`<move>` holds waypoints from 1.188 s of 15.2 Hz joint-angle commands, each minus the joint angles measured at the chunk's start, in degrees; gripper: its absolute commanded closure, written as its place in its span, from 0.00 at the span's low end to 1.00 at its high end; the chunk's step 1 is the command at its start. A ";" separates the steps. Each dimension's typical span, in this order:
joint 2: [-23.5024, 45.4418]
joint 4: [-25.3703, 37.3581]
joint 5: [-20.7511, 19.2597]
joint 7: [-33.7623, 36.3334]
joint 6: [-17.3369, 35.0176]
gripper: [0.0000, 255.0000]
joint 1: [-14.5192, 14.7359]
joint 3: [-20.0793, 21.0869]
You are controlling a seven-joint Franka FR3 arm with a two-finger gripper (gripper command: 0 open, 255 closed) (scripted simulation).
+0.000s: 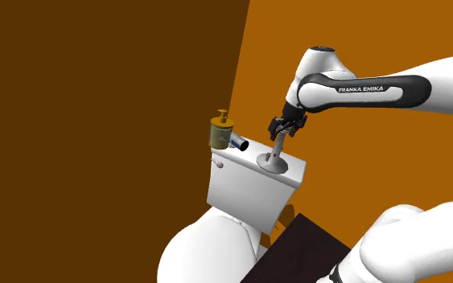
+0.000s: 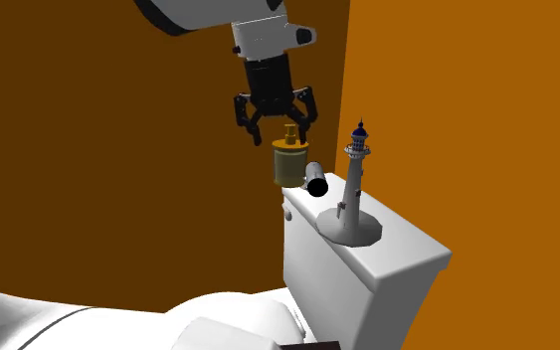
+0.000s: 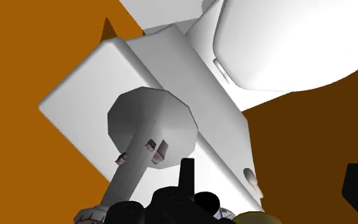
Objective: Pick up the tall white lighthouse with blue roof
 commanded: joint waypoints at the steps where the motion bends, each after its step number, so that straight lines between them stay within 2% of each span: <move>1: 2.12 0.67 -1.56 0.95 3.22 0.00 -1.58 -0.87; 13: 17.24 8.96 -9.27 9.01 19.73 0.00 -9.65 -5.48; 18: 19.04 7.50 -10.40 10.43 23.32 0.00 -10.22 -5.80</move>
